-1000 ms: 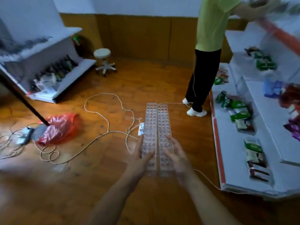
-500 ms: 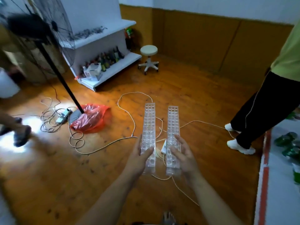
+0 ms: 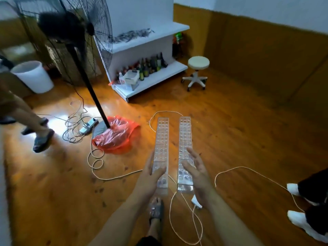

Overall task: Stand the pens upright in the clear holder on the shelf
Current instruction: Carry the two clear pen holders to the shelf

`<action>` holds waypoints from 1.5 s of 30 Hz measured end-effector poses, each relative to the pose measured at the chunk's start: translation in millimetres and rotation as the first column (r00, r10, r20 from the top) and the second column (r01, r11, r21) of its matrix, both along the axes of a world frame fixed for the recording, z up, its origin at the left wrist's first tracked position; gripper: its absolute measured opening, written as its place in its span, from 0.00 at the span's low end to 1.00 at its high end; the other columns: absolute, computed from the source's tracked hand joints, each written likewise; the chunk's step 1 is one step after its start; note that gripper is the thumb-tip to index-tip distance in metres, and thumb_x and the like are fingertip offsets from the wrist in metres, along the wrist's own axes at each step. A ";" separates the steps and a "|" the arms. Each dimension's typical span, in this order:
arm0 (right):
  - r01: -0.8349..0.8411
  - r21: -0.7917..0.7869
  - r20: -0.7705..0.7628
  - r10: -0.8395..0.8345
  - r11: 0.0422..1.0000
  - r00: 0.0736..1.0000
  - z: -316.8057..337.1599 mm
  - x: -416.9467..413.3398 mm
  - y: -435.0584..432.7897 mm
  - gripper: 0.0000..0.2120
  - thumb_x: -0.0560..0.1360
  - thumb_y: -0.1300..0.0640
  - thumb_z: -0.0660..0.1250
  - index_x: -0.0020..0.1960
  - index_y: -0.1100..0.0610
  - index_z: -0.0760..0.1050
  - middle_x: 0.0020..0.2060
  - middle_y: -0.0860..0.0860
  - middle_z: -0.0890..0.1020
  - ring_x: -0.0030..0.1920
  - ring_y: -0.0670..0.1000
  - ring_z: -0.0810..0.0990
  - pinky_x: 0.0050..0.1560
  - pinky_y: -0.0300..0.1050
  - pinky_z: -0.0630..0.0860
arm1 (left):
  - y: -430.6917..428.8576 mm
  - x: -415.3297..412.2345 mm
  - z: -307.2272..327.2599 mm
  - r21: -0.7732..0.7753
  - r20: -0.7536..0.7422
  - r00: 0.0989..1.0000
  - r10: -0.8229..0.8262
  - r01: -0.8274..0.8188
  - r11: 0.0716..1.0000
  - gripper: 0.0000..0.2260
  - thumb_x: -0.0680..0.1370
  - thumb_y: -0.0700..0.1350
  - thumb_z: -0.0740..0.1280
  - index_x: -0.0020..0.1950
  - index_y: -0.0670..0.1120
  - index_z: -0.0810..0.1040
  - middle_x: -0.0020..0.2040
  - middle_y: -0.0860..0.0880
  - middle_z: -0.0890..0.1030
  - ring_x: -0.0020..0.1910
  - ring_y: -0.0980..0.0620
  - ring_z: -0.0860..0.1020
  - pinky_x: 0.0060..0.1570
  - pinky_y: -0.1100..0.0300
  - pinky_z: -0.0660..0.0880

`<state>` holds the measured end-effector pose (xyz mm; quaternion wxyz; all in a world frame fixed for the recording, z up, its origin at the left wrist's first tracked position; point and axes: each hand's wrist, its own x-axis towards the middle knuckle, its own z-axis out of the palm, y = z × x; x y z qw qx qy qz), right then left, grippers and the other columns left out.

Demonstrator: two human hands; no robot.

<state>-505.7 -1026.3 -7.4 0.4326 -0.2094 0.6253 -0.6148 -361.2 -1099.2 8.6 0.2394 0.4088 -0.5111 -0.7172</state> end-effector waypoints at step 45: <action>0.082 0.059 -0.028 -0.080 0.995 0.996 15.7 -577.8 -941.8 0.21 0.77 0.55 0.68 0.64 0.34 0.72 0.66 0.40 0.73 0.63 0.43 0.74 0.51 0.38 0.74 | -971.2 -594.4 -9.1 0.053 -0.095 0.988 -0.118 0.123 0.991 0.25 0.76 0.51 0.70 0.70 0.65 0.66 0.64 0.54 0.78 0.61 0.51 0.79 0.62 0.42 0.74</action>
